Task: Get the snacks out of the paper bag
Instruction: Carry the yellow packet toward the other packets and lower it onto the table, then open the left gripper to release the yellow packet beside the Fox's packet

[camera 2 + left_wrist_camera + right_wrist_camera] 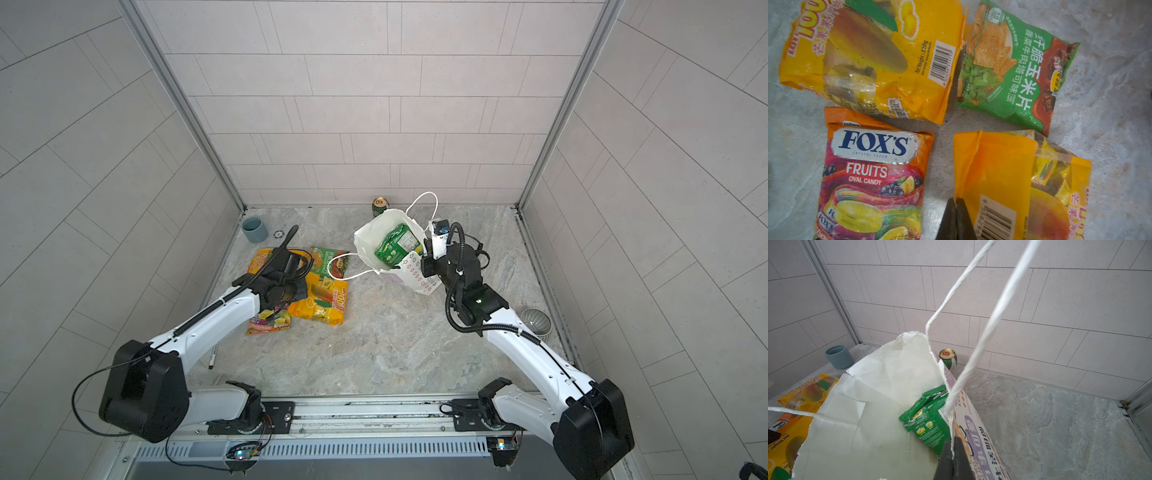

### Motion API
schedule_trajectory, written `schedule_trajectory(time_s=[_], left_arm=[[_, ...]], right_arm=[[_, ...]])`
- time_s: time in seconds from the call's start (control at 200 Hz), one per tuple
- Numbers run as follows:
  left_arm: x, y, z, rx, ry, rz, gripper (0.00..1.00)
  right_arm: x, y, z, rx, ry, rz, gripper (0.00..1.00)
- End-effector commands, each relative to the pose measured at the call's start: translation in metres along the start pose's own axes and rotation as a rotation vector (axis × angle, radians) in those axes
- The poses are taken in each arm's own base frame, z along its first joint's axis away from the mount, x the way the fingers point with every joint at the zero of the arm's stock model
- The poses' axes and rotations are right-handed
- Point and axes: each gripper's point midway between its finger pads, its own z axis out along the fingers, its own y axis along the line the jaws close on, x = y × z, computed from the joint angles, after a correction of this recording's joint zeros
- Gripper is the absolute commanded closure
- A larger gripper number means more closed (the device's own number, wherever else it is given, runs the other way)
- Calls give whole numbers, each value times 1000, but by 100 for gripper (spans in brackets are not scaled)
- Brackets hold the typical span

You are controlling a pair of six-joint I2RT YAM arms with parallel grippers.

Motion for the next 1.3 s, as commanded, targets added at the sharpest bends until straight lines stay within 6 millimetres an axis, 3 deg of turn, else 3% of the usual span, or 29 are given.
schedule_trajectory(time_s=[0.0,0.09,0.23,0.405,0.505,0.645,0.731,0.796,0.896,0.971,1.091,1.296], left_arm=[[-5,15,6,-83,-22,0,100],[-5,18,9,-106,-20,-6,100],[-8,20,8,-118,-33,-11,76],[-14,17,1,-90,-61,-38,71],[-25,10,-11,-45,-101,-50,69],[-53,-15,-41,111,-190,-41,60],[-68,-27,-61,196,-259,-54,49],[-71,-29,-65,215,-284,-68,46],[-59,-16,-47,169,-244,-102,35],[-47,-5,-31,157,-187,-174,18],[-35,-7,-14,241,-150,-244,3],[-14,-14,2,268,-66,-189,1]], right_arm=[[2,-4,-2,14,9,13,100],[1,-4,-3,14,6,13,100],[2,-4,-3,11,11,13,100],[1,-3,-2,2,10,14,100],[-1,-3,-3,2,10,16,100],[-10,0,-4,-15,9,31,100],[-14,3,-2,-38,16,52,100],[-16,6,-1,-53,25,58,100],[-17,7,-1,-61,28,64,100],[-17,7,-1,-61,27,64,100],[-16,9,1,-67,29,69,100],[-7,7,3,-60,48,67,100]])
